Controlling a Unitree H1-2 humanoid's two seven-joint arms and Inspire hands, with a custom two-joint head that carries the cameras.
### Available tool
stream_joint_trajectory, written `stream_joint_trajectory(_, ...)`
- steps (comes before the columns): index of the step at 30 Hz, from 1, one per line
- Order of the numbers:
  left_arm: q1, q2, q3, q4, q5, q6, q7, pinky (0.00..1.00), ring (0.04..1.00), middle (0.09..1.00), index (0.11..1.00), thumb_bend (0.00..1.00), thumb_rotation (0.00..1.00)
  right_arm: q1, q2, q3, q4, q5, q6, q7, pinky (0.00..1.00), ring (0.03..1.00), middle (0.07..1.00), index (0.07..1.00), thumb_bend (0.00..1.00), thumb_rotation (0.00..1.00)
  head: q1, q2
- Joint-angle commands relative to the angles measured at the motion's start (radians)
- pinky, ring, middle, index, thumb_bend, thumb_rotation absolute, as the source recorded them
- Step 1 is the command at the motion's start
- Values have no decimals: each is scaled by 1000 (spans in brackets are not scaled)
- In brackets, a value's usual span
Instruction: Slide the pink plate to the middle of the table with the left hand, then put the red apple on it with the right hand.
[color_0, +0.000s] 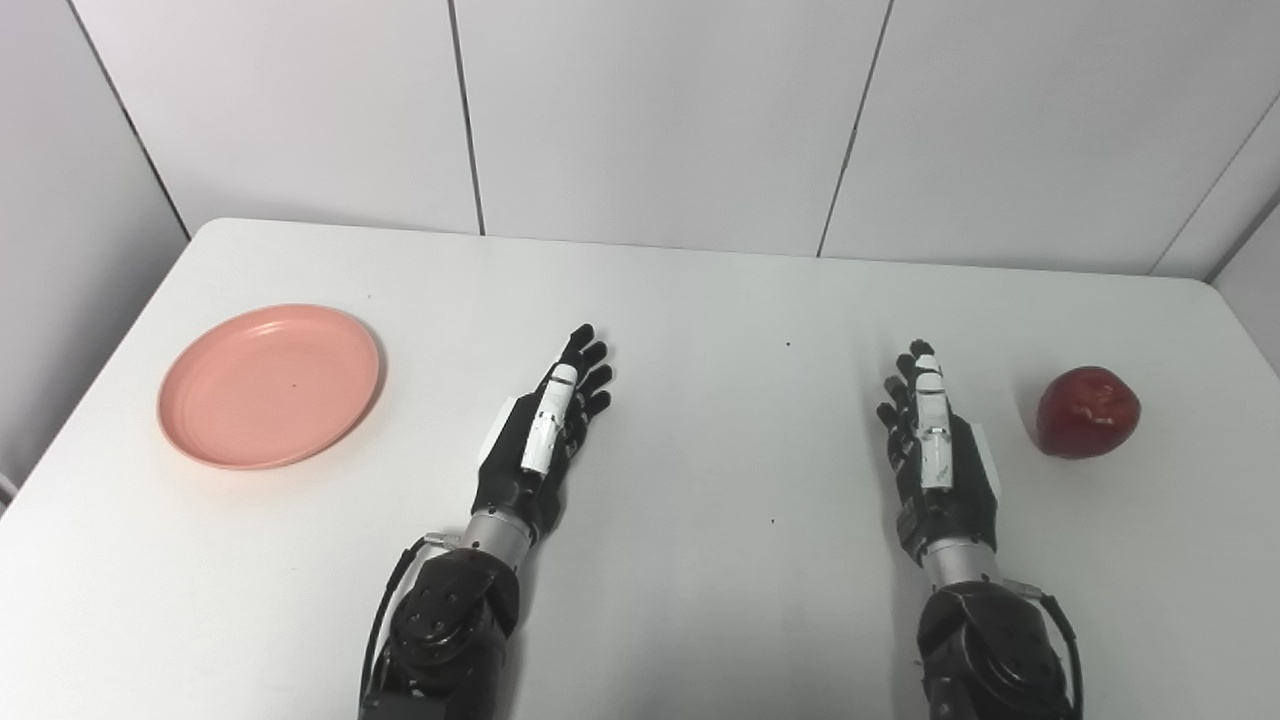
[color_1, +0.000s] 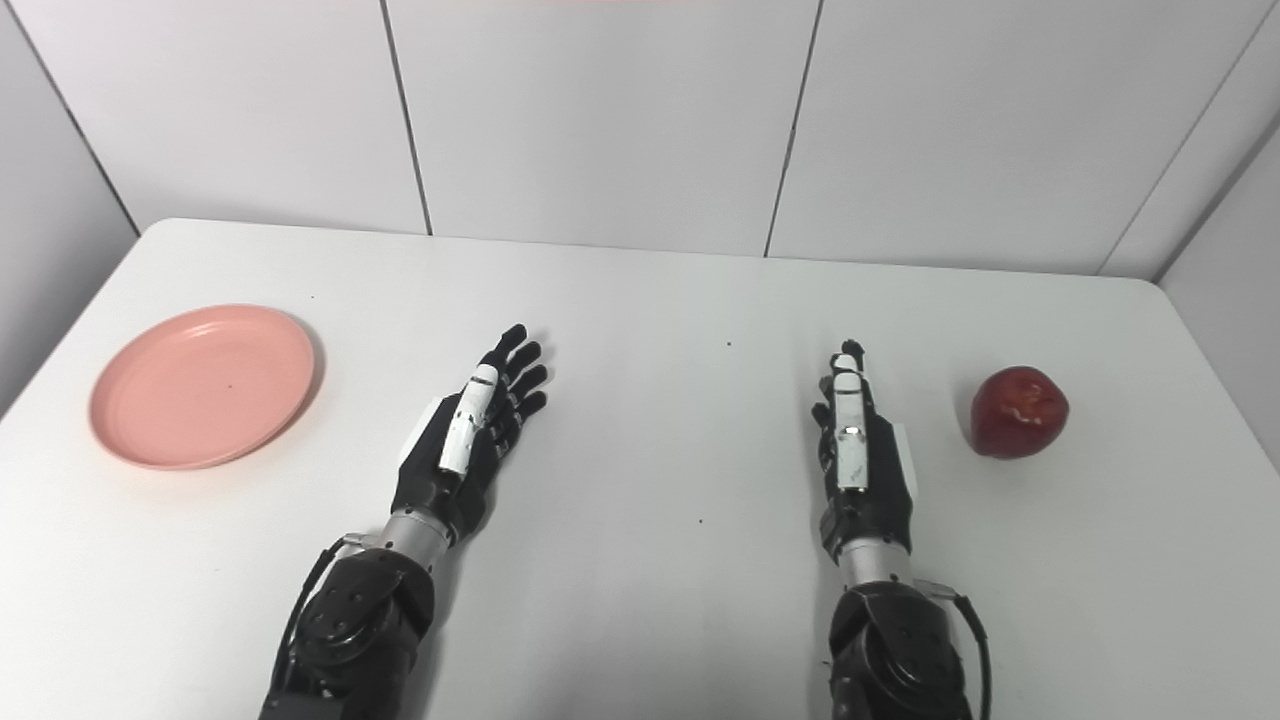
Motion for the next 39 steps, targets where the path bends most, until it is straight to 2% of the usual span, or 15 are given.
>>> stream_joint_trajectory(1,-16,-5,-6,-25,6,-19,-2,957,960,969,951,382,1000,-18,3,2,-22,-1,-50,7,1000,1000,1000,1000,276,1000,2,-1)
stream_joint_trajectory(22,-17,-2,-9,-16,12,-30,-4,956,957,966,952,385,1000,-17,5,0,-19,-3,-56,9,1000,1000,1000,1000,266,1000,9,-13)
stream_joint_trajectory(29,-15,-11,-21,12,19,-52,-5,963,957,968,958,407,1000,-4,-11,-10,0,22,-83,34,1000,1000,1000,1000,283,1000,86,-62)
stream_joint_trajectory(39,-19,-36,-43,74,47,-118,5,959,963,972,955,383,1000,4,-30,-25,31,52,-145,57,1000,1000,1000,997,233,1000,165,-115)
